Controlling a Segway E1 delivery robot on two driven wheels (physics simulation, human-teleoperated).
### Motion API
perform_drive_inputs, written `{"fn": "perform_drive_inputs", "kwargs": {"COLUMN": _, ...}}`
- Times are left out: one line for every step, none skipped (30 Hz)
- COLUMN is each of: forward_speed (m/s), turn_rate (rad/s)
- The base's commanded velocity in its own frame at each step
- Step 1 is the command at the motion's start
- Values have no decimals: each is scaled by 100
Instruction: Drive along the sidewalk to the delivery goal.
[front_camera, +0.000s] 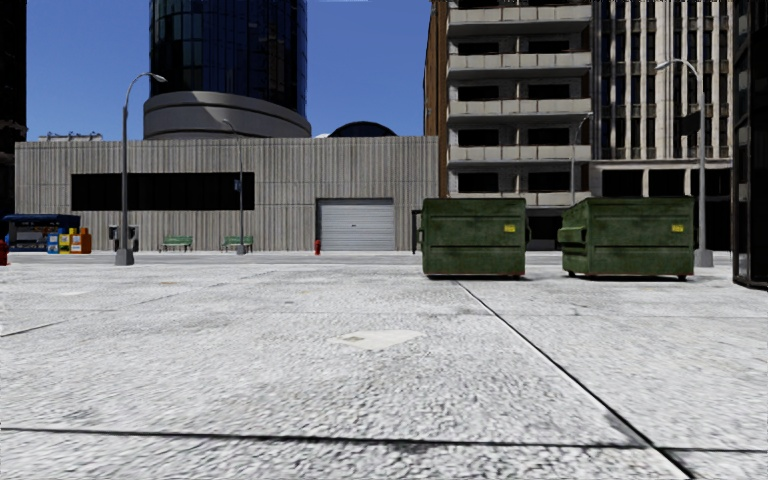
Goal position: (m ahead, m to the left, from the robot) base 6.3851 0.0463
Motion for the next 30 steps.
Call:
{"fn": "perform_drive_inputs", "kwargs": {"forward_speed": 200, "turn_rate": 43}}
{"fn": "perform_drive_inputs", "kwargs": {"forward_speed": 200, "turn_rate": 41}}
{"fn": "perform_drive_inputs", "kwargs": {"forward_speed": 200, "turn_rate": 41}}
{"fn": "perform_drive_inputs", "kwargs": {"forward_speed": 200, "turn_rate": 0}}
{"fn": "perform_drive_inputs", "kwargs": {"forward_speed": 200, "turn_rate": 0}}
{"fn": "perform_drive_inputs", "kwargs": {"forward_speed": 200, "turn_rate": 0}}
{"fn": "perform_drive_inputs", "kwargs": {"forward_speed": 200, "turn_rate": 0}}
{"fn": "perform_drive_inputs", "kwargs": {"forward_speed": 200, "turn_rate": 0}}
{"fn": "perform_drive_inputs", "kwargs": {"forward_speed": 200, "turn_rate": 0}}
{"fn": "perform_drive_inputs", "kwargs": {"forward_speed": 200, "turn_rate": 0}}
{"fn": "perform_drive_inputs", "kwargs": {"forward_speed": 200, "turn_rate": 0}}
{"fn": "perform_drive_inputs", "kwargs": {"forward_speed": 200, "turn_rate": 0}}
{"fn": "perform_drive_inputs", "kwargs": {"forward_speed": 200, "turn_rate": 0}}
{"fn": "perform_drive_inputs", "kwargs": {"forward_speed": 200, "turn_rate": 0}}
{"fn": "perform_drive_inputs", "kwargs": {"forward_speed": 200, "turn_rate": 0}}
{"fn": "perform_drive_inputs", "kwargs": {"forward_speed": 200, "turn_rate": 0}}
{"fn": "perform_drive_inputs", "kwargs": {"forward_speed": 200, "turn_rate": 0}}
{"fn": "perform_drive_inputs", "kwargs": {"forward_speed": 200, "turn_rate": 0}}
{"fn": "perform_drive_inputs", "kwargs": {"forward_speed": 200, "turn_rate": 0}}
{"fn": "perform_drive_inputs", "kwargs": {"forward_speed": 200, "turn_rate": 0}}
{"fn": "perform_drive_inputs", "kwargs": {"forward_speed": 200, "turn_rate": 0}}
{"fn": "perform_drive_inputs", "kwargs": {"forward_speed": 200, "turn_rate": 0}}
{"fn": "perform_drive_inputs", "kwargs": {"forward_speed": 200, "turn_rate": 0}}
{"fn": "perform_drive_inputs", "kwargs": {"forward_speed": 200, "turn_rate": 0}}
{"fn": "perform_drive_inputs", "kwargs": {"forward_speed": 200, "turn_rate": 0}}
{"fn": "perform_drive_inputs", "kwargs": {"forward_speed": 200, "turn_rate": 0}}
{"fn": "perform_drive_inputs", "kwargs": {"forward_speed": 200, "turn_rate": 0}}
{"fn": "perform_drive_inputs", "kwargs": {"forward_speed": 200, "turn_rate": 0}}
{"fn": "perform_drive_inputs", "kwargs": {"forward_speed": 200, "turn_rate": 0}}
{"fn": "perform_drive_inputs", "kwargs": {"forward_speed": 200, "turn_rate": 0}}
